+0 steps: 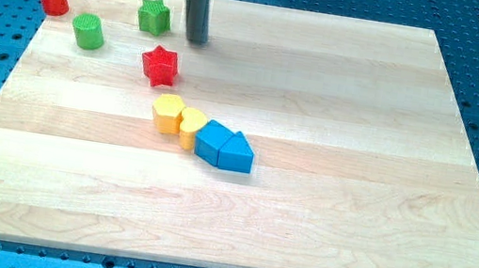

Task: Place the red star below the green circle

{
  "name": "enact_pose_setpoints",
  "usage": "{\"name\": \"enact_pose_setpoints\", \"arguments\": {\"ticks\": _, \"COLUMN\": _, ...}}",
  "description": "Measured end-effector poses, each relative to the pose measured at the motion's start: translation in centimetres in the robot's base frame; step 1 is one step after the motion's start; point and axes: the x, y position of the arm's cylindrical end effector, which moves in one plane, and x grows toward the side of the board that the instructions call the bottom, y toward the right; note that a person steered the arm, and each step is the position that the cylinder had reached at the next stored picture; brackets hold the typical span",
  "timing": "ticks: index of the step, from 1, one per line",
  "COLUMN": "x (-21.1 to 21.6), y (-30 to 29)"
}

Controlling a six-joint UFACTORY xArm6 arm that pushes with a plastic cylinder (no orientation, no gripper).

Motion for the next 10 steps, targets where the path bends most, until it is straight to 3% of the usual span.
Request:
{"name": "enact_pose_setpoints", "arguments": {"ticks": 1, "x": -2.0, "y": -4.1}}
{"name": "enact_pose_setpoints", "arguments": {"ticks": 3, "x": 3.8, "y": -8.4}}
{"name": "enact_pose_setpoints", "arguments": {"ticks": 4, "x": 3.6, "y": -9.3}}
{"name": "enact_pose_setpoints", "arguments": {"ticks": 5, "x": -2.2, "y": -8.7}}
{"name": "enact_pose_setpoints", "arguments": {"ticks": 6, "x": -5.2, "y": -11.8}}
{"name": "enact_pose_setpoints", "arguments": {"ticks": 7, "x": -5.4, "y": -17.7}}
{"name": "enact_pose_setpoints", "arguments": {"ticks": 8, "x": -3.9, "y": -22.6}}
{"name": "enact_pose_setpoints", "arguments": {"ticks": 9, "x": -1.9, "y": -23.4}}
{"name": "enact_pose_setpoints", "arguments": {"ticks": 10, "x": 3.5, "y": -22.9}}
